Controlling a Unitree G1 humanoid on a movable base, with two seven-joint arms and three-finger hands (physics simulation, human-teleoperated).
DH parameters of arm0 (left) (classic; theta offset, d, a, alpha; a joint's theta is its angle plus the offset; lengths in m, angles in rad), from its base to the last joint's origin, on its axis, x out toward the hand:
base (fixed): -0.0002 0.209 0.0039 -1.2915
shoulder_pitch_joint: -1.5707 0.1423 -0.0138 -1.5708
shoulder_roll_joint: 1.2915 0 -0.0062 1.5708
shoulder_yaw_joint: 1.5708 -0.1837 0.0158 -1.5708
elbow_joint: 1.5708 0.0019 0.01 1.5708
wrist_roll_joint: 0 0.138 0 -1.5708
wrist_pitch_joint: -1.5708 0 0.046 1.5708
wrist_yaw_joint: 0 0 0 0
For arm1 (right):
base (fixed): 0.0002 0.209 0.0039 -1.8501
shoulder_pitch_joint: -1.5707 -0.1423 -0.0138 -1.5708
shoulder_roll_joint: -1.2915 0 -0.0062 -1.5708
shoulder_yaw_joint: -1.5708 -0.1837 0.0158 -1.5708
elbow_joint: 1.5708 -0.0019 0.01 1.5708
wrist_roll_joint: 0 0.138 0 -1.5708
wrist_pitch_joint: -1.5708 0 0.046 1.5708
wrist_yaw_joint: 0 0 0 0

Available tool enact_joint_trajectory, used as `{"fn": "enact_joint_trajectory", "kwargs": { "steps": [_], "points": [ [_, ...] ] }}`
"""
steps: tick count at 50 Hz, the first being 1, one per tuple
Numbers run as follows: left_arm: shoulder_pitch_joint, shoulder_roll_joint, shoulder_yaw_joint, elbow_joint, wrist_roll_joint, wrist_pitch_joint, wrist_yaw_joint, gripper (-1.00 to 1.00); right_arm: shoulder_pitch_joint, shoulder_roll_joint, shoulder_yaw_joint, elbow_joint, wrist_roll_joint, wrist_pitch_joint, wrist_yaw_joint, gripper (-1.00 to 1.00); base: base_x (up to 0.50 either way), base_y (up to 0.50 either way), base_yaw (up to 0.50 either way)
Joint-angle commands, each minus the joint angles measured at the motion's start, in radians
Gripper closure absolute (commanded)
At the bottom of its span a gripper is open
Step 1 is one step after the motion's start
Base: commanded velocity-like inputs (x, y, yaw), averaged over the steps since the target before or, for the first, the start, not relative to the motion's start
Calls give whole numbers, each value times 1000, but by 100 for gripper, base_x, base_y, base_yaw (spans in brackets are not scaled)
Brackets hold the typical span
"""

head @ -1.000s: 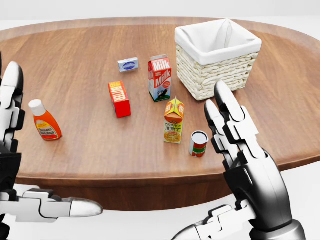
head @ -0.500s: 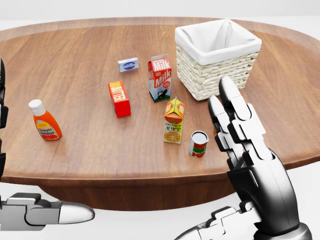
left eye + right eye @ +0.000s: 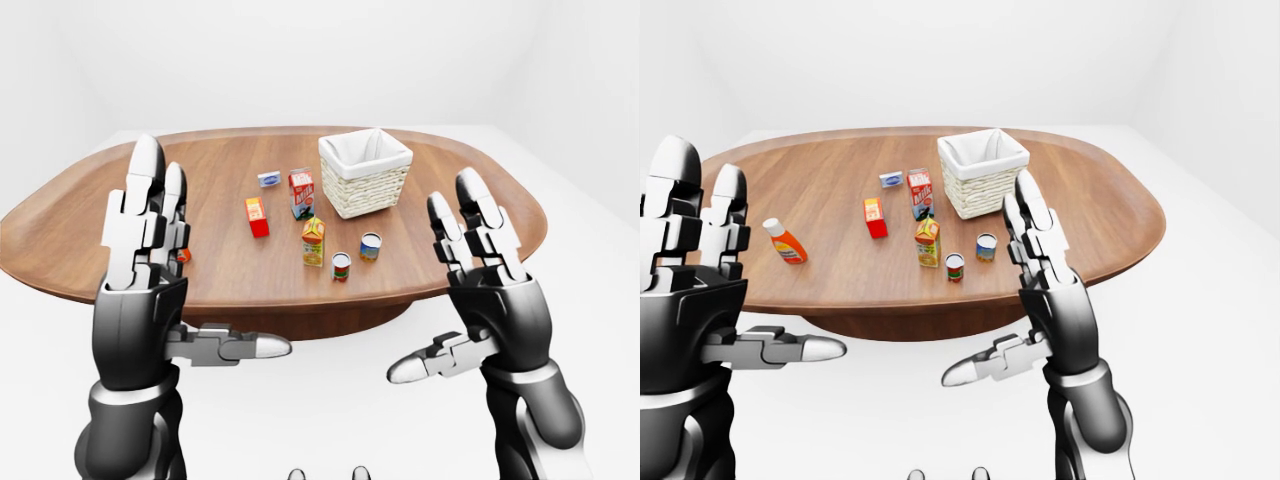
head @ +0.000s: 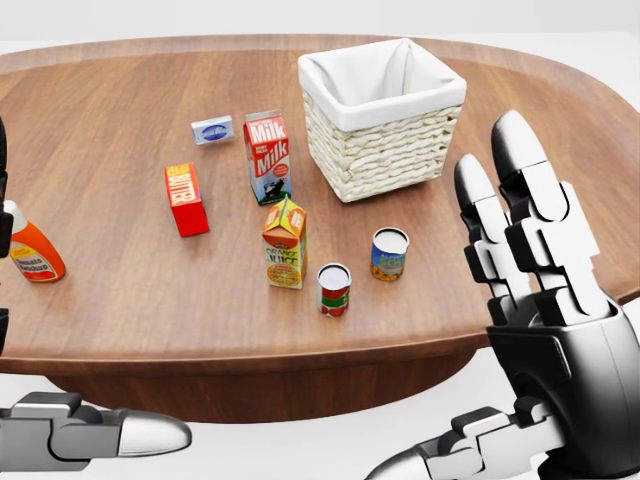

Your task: Pick up the orange juice, and put it in the basket.

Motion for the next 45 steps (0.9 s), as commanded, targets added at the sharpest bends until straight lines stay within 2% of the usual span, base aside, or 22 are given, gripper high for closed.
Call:
{"fn": "enact_joint_trajectory", "kwargs": {
  "steps": [1,4,15,23,28,35,38,39,45],
  "points": [
    [1,-1,-13,-1,10,0,-2,-100,10,1,12,-34,-21,0,-2,-100,0,0,0],
    [-1,-1,-14,4,10,0,-2,-100,-30,9,-21,-36,42,0,-7,-100,0,0,0],
    [-1,-1,-41,25,30,0,2,-100,-57,0,-23,-69,57,0,-21,-100,0,-36,0],
    [-13,2,-20,8,6,0,-4,-100,-45,-5,17,-57,20,0,-22,-100,0,0,0],
    [-16,3,-22,20,7,0,-1,-100,-50,1,6,-43,25,0,-31,-100,0,0,0],
    [-11,2,-26,27,7,0,2,-100,-36,0,48,-47,-61,0,-63,-100,0,0,0],
    [-19,3,-23,16,6,0,2,-100,-34,4,44,-38,-55,0,-62,-100,0,0,0],
    [-9,4,-4,-44,-6,0,-5,-100,-40,8,-35,-59,50,0,-31,-100,0,0,0],
    [-8,3,2,-33,-10,0,-8,-100,-43,4,-32,-55,56,0,-40,-100,23,-2,0]
  ]
}}
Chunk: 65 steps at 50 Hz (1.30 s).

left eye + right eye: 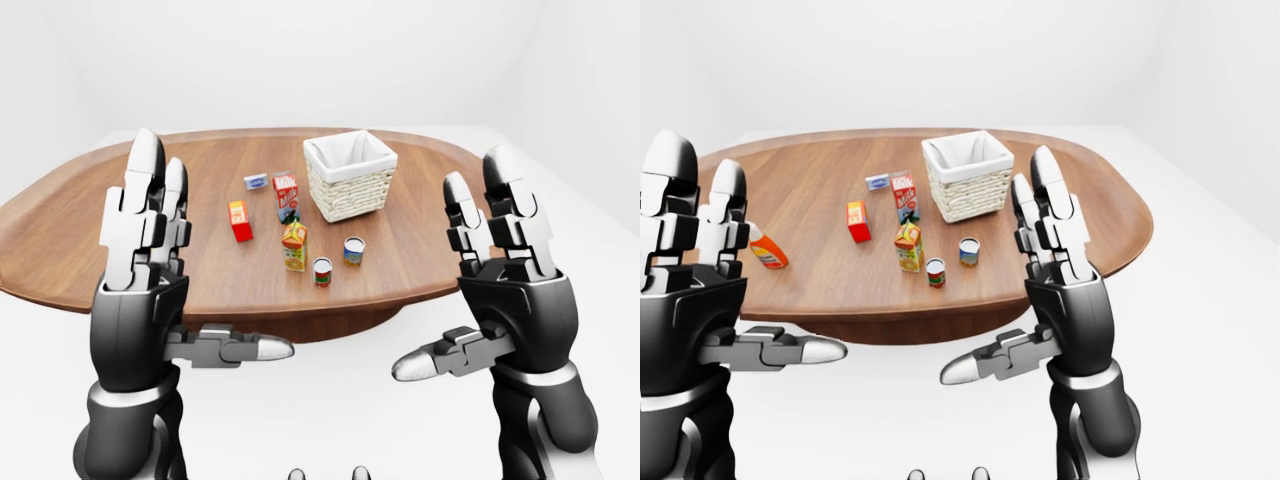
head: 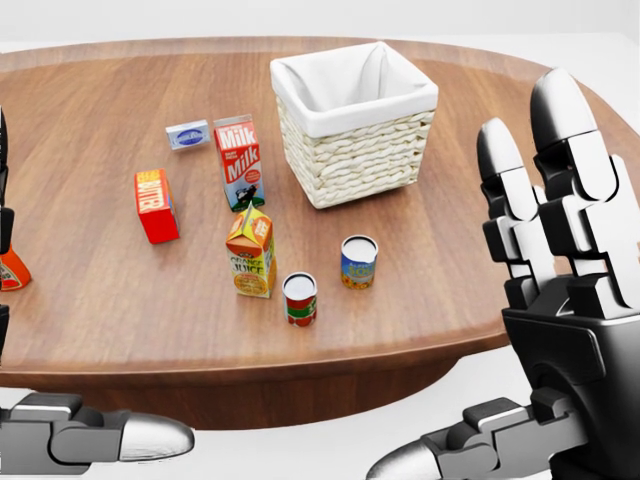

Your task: Pick up the orange juice, and put it in the basket.

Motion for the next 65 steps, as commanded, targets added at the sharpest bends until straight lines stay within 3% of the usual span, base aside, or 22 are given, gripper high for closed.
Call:
{"fn": "enact_joint_trajectory", "kwargs": {
  "steps": [1,8,19,35,48,65],
  "points": [
    [0,1,11,-22,-5,0,-4,-100,-7,1,-34,5,41,0,-2,-100,50,-8,0],
    [-16,5,42,-48,-34,0,-10,-100,5,-4,7,4,8,0,-7,-100,30,-2,0],
    [-9,2,20,-61,-20,0,-4,-100,-2,0,-24,-16,51,0,2,-100,29,-2,0],
    [1,-2,6,-68,-12,0,-3,-100,29,-1,-7,-32,39,0,18,-100,39,-36,0],
    [-3,0,18,-62,-21,0,-8,-100,25,-2,7,-28,19,0,11,-100,10,-1,0],
    [1,-2,7,-62,-15,0,-5,-100,39,-3,15,-16,7,0,25,-100,49,0,0]
  ]
}}
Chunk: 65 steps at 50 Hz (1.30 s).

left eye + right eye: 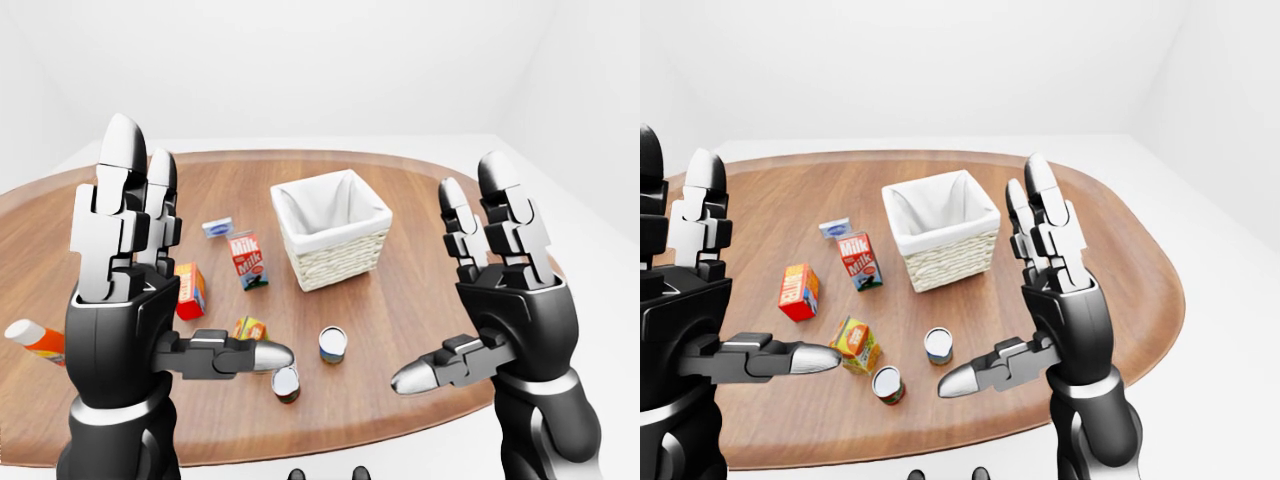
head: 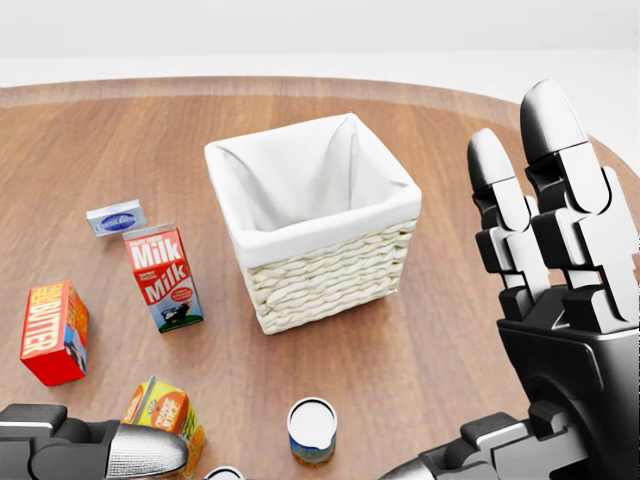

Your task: Pick up the orange juice, and put it in the basket.

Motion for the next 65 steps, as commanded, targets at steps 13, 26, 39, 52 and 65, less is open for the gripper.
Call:
{"fn": "enact_joint_trajectory", "kwargs": {
  "steps": [13,26,39,52,65],
  "points": [
    [1,0,0,6,4,0,-2,-100,2,1,-1,-14,25,0,7,-100,39,-23,0],
    [20,0,10,5,-46,0,-22,-100,28,-2,31,-2,-24,0,15,-100,10,-14,0],
    [-472,493,325,143,22,-175,-474,-100,10,1,10,-2,-14,0,9,-100,0,0,0],
    [-657,849,344,332,-450,-175,-474,-100,8,2,5,-4,-7,0,7,-100,0,0,0],
    [-326,576,326,155,-461,-175,-474,-100,-5,2,-10,-3,1,0,-1,-100,0,0,0]
  ]
}}
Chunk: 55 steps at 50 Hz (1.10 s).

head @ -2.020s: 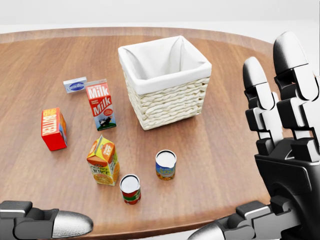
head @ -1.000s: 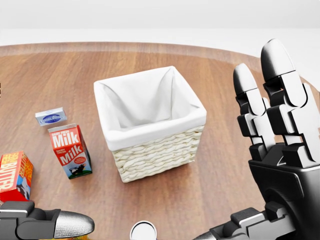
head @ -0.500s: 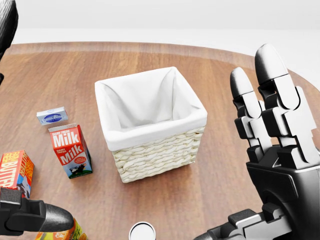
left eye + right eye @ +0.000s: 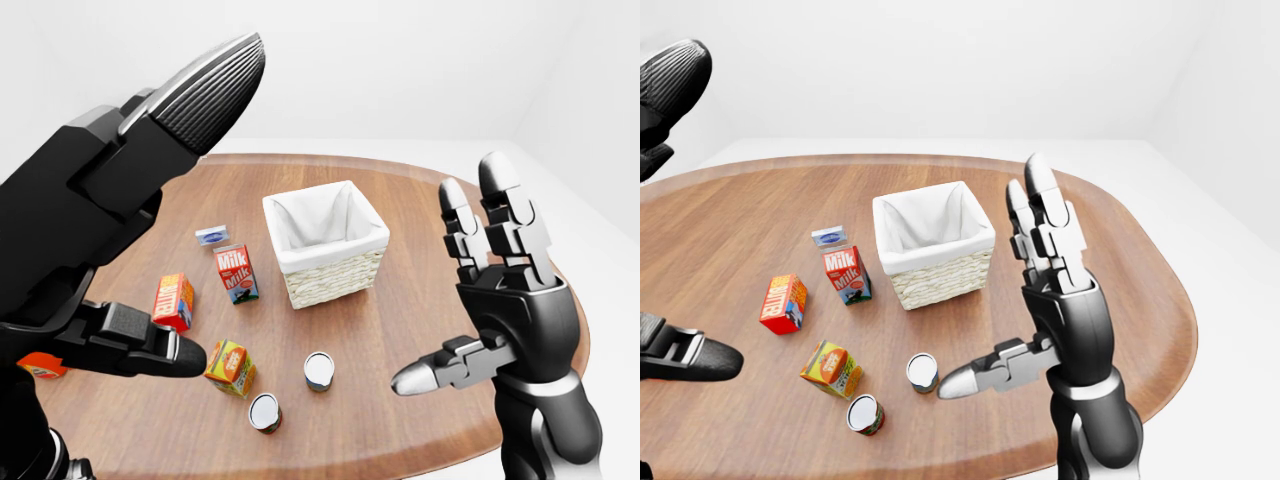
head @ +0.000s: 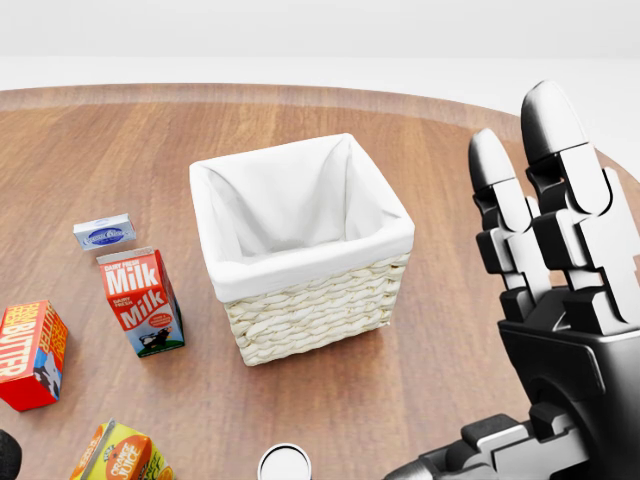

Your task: Pick up the orange juice, and put it in the basket.

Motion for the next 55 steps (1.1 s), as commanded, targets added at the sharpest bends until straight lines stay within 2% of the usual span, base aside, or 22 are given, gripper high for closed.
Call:
{"fn": "enact_joint_trajectory", "kwargs": {
  "steps": [1,4,9,12,22,27,30,33,34,38,41,45,46,48,55],
  "points": [
    [143,-69,-16,-45,-53,0,0,-100,-10,0,-11,3,4,0,-6,-100,0,0,0],
    [136,-56,-2,-67,-67,0,0,-100,-10,0,-12,7,4,0,-5,-100,0,0,0],
    [134,-66,13,-96,-73,0,0,-100,-15,0,-29,7,16,0,-2,-100,0,0,0],
    [158,-53,2,-80,-63,0,0,-100,-21,0,-44,2,24,0,-4,-100,0,0,0],
    [199,-71,2,-85,-49,0,0,-100,-16,3,-30,12,10,0,-13,-100,0,0,0],
    [205,-61,-27,-16,-34,0,0,-100,-26,2,-50,3,28,0,-13,-100,0,0,0],
    [333,-50,-86,-31,-13,0,0,-100,-31,3,-51,10,33,0,-19,-100,0,0,0],
    [403,-44,-128,-16,24,0,0,-100,-29,1,-45,-6,32,0,-23,-100,0,0,0],
    [422,-33,-154,19,69,0,0,-100,-33,1,-48,-4,34,0,-24,-100,0,0,0],
    [428,-46,-182,42,85,0,0,-100,-31,1,-43,3,34,0,-24,-100,0,0,0],
    [473,-55,-224,97,127,0,0,-100,-31,1,-41,3,34,0,-25,-100,0,0,0],
    [500,-63,-239,116,142,0,0,-100,-33,0,-45,1,37,0,-26,-100,0,0,0],
    [532,-79,-249,120,145,0,0,-100,-30,1,-44,2,36,0,-26,-100,0,0,0],
    [556,-79,-258,138,165,0,0,-100,-29,1,-44,3,36,0,-26,-100,0,0,0],
    [566,-86,-268,167,178,0,0,-100,-24,1,-38,-7,34,0,-28,-100,0,0,0]
  ]
}}
